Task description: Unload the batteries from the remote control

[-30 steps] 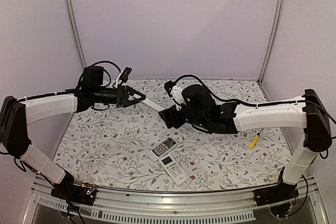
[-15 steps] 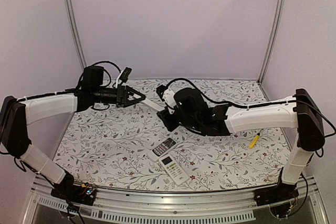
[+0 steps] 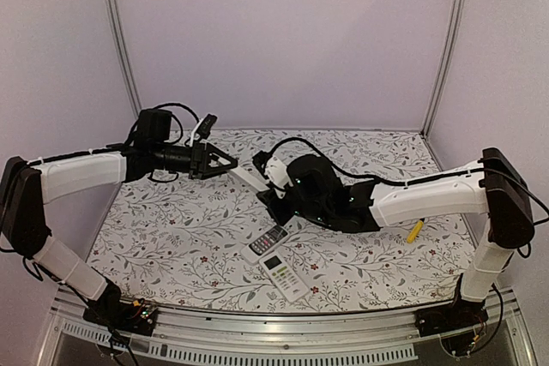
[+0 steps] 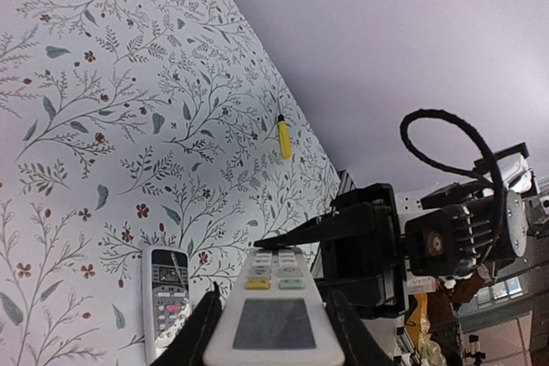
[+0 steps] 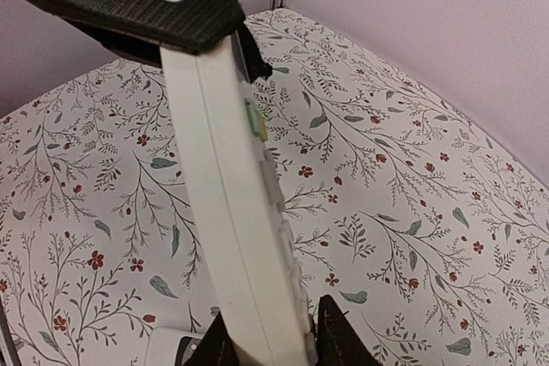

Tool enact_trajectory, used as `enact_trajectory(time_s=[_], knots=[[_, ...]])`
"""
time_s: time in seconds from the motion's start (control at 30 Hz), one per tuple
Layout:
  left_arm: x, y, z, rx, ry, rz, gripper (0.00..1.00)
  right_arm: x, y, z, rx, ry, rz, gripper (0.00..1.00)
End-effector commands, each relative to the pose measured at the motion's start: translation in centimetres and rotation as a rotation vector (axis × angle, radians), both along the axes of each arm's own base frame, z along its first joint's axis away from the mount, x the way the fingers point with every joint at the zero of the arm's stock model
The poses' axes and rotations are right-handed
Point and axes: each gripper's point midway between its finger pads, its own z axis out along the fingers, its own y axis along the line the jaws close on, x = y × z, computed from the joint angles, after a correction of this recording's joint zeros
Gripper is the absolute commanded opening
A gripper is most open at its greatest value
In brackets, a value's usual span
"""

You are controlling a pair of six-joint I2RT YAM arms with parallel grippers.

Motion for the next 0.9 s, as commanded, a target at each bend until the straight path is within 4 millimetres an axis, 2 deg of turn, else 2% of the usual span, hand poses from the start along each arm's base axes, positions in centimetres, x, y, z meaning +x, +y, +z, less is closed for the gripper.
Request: enact_trajectory(time_s=[0.0, 0.27, 0.5, 0.57, 0.7, 0.87], knots=[[1.4, 1.0, 2.7, -0.022, -0.112, 0.025, 0.02, 1.1, -4.1, -2.3, -0.109, 0.025, -0.121, 0.28], [1.6, 1.1, 2.2, -0.014, -0.1, 0.028, 0.02, 1.0, -5.5, -2.8, -0.129, 0.028, -0.162, 0.32], [1.8, 1.1, 1.6, -0.005, -0.084, 0.036, 0.02, 0.5, -5.6, -2.6, -0.087, 0.058, -0.157, 0.35], [1.9, 1.1, 1.5, -0.002, -0.081, 0.039, 0.02, 0.1, -5.3, -2.1, -0.051, 0.071, -0.132, 0.39], [2.0, 1.1, 1.2, 0.0, -0.072, 0.039, 0.02, -0.8, -4.3, -0.2, 0.037, 0.077, -0.067, 0.54], [1.8, 0.8, 0.8, -0.002, -0.057, 0.027, 0.02, -0.4, -3.4, 2.3, 0.11, 0.061, -0.033, 0.64]])
